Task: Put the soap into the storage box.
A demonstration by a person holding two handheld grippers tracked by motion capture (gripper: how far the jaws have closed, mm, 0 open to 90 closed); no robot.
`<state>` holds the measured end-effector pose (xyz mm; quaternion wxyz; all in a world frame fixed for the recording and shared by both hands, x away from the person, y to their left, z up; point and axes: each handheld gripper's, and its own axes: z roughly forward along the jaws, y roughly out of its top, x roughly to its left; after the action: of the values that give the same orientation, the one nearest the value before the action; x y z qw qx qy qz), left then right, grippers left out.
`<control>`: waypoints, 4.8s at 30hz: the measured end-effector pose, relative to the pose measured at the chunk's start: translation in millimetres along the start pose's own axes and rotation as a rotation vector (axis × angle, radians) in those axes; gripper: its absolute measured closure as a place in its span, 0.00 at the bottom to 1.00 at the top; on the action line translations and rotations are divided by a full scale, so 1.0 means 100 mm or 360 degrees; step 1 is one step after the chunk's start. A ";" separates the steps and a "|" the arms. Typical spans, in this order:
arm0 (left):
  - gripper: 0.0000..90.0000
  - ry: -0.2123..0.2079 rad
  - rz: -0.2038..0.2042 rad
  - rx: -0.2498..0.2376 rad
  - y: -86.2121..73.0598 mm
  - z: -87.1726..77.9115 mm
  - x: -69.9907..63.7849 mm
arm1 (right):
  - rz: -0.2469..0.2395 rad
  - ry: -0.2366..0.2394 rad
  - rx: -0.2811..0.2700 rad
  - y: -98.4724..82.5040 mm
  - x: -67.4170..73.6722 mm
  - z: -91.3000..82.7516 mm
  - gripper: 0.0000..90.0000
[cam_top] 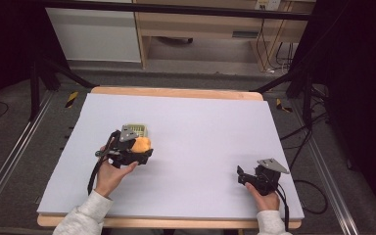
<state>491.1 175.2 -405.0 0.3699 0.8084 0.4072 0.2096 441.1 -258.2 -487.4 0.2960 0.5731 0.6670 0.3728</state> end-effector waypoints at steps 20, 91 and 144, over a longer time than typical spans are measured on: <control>0.29 0.0116 -0.0069 0.0022 0.00 0.07 0.23 | 0.0003 0.0005 0.0004 0.00 0.00 0.00 0.07; 0.30 0.0215 -0.0142 0.0204 -0.10 0.52 0.55 | 0.0003 0.0012 0.0007 0.00 0.00 0.00 0.07; 0.29 0.0183 -0.0118 -0.0031 -0.28 0.04 0.53 | 0.0008 0.0015 0.0001 0.00 -0.01 0.00 0.07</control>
<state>510.3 227.8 -426.6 0.3612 0.7757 0.4553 0.2459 441.0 -259.0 -487.3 0.2917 0.5731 0.6670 0.3763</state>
